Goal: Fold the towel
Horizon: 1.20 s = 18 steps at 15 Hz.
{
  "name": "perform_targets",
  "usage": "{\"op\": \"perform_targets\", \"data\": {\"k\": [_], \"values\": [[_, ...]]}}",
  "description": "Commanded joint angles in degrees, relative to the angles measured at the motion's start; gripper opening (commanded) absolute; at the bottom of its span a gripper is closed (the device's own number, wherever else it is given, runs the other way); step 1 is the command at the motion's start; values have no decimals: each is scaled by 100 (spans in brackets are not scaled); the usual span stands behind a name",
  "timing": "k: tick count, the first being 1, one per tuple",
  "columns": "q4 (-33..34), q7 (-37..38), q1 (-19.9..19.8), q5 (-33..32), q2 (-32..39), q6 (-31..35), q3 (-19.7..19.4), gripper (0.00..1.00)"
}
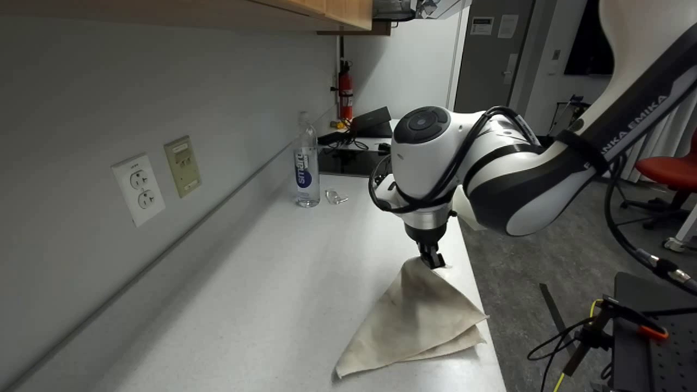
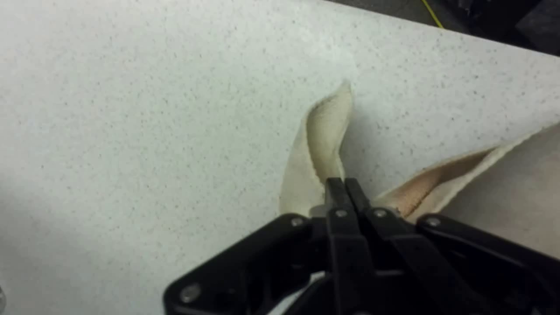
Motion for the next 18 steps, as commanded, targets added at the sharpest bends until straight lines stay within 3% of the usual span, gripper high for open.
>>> {"op": "perform_targets", "data": {"k": [1,5,8,13,16,17,18], "values": [[-2,-674,-314,690,-103,393,283,1],[-180,-1255,-505,1585,-223,1398,542,1],[-196,-2094,-729,2511,-106,1898,1034,1],[-270,-3661,-1164,3872,23,1675,2057,1],[-383,-4109,-1155,4075,58,1707,2159,1],[-398,-4229,-1159,4125,69,1645,2171,4],[-422,-4271,-1127,4097,65,1585,2131,29]]}}
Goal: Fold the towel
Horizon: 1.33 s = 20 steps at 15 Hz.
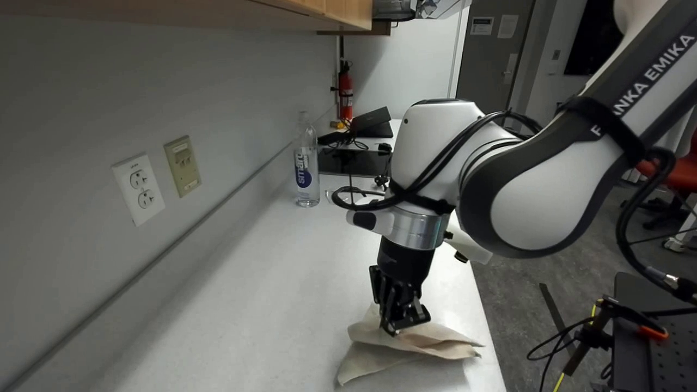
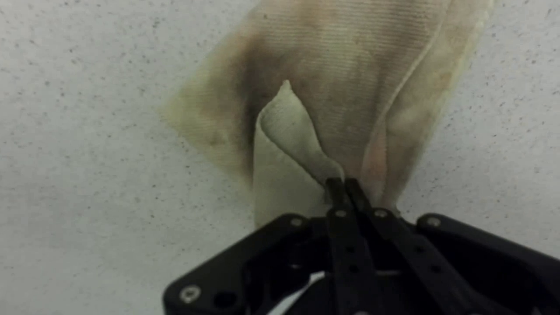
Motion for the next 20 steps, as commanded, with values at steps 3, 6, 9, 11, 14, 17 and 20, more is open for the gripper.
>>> {"op": "perform_targets", "data": {"k": [3,6,9,11,14,17,20], "values": [[-182,-411,5,14,-23,-114,-76,42],[-285,-414,21,-32,-44,-39,-134,64],[-331,-410,36,-22,-35,75,-144,86],[-370,-222,180,-259,-94,103,-324,99],[-311,-191,251,-617,10,208,-541,100],[-110,-573,-21,-276,283,122,-323,100],[35,-943,-259,109,492,-106,-78,100]]}}
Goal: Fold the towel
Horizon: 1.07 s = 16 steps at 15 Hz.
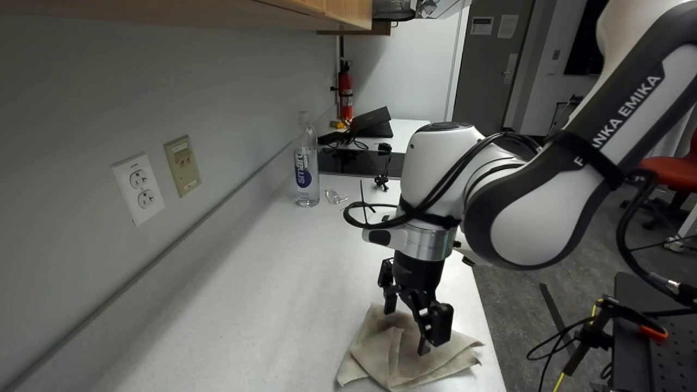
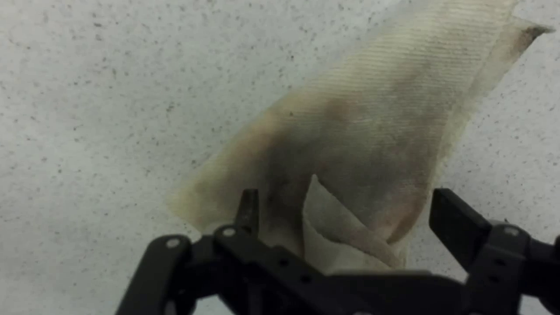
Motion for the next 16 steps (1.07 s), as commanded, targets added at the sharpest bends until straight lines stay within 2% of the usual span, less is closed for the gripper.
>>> {"op": "perform_targets", "data": {"k": [1,3,5,11,16], "values": [[267,-644,-391,536,338,-244,397,100],[359,-958,-567,840,459,-380,623,100],[498,-1028,-565,1010,509,-645,692,100],[983,-788,-210,1106,377,-1650,589,100],[1380,-922,-99,1567,415,-2330,650,100]]}}
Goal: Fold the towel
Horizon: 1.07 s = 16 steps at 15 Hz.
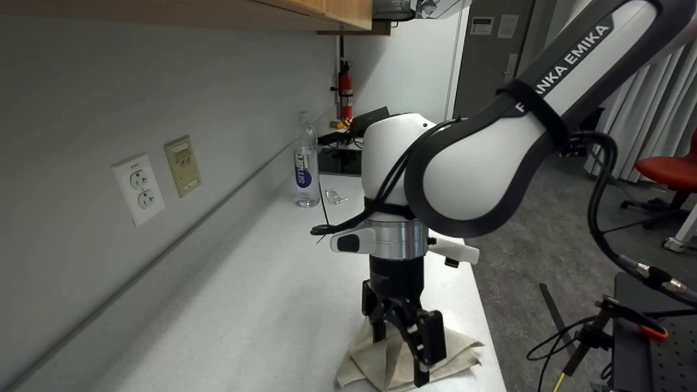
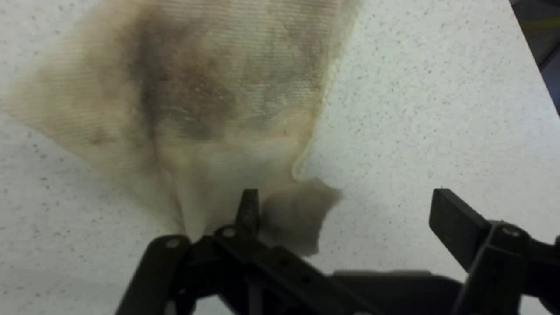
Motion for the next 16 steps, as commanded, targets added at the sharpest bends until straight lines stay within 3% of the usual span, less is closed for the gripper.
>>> {"op": "perform_targets", "data": {"k": [1,7,16], "values": [[352,-134,145,451,11,-547,-6,100],[420,111,438,516,-157,-449,-198,100],[-565,1633,778,-244,-1219,-112,-888,100]]}}
